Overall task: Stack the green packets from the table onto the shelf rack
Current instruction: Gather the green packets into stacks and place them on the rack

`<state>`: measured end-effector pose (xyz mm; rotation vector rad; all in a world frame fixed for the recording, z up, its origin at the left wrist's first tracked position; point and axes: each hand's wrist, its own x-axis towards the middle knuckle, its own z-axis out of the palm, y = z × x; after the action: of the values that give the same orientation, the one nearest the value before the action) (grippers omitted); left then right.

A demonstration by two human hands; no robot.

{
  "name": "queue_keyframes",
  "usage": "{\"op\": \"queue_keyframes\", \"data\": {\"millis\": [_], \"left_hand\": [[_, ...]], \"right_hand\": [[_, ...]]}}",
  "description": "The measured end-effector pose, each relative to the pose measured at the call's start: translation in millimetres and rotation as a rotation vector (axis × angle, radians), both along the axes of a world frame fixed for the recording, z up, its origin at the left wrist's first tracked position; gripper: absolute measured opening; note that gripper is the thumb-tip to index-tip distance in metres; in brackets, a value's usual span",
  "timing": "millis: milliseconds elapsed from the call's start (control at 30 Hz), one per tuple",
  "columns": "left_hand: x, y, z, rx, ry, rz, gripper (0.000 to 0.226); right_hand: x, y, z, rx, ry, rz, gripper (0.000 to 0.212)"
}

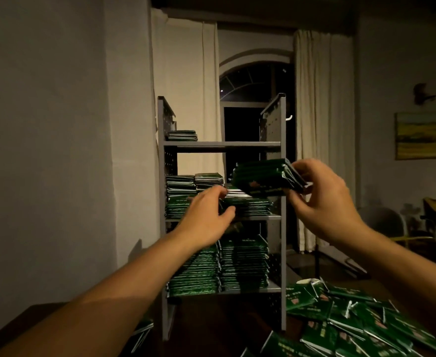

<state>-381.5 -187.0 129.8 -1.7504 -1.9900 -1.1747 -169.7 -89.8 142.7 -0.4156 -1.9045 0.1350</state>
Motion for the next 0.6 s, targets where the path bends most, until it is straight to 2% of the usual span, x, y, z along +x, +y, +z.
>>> {"op": "queue_keyframes", "data": {"millis": [67,133,267,367,600], "left_hand": [[-0.1,7.0,-5.6,-0.092,0.265,0.105,0.054],[-2.1,16.1,-8.2,-0.136,0.421,0.143,0.053],[-7.0,36.8,-0.1,-0.193,0.490,0.183,0.050],[-9.4,50.6,5.8,-0.230,0.478,0.205,0.062],[-9.6,71.9,5.3,-0.304,0.509,0.262,0.064]], "right_hand": [[-4.8,11.1,0.8,0.091,-0.027,-0.109,0.043],[-17.5,21.3,0.0,0.185,-0.071,-0.187,0.045],[-49.6,39.7,2.9,0.421,-0.100,-0.327,0.043],[-68.5,56.4,7.1,0.540,-0.113,-0.381,0.040],[-101.8,88.8,11.1,0.621,-0.203,-0.453,0.045]]}}
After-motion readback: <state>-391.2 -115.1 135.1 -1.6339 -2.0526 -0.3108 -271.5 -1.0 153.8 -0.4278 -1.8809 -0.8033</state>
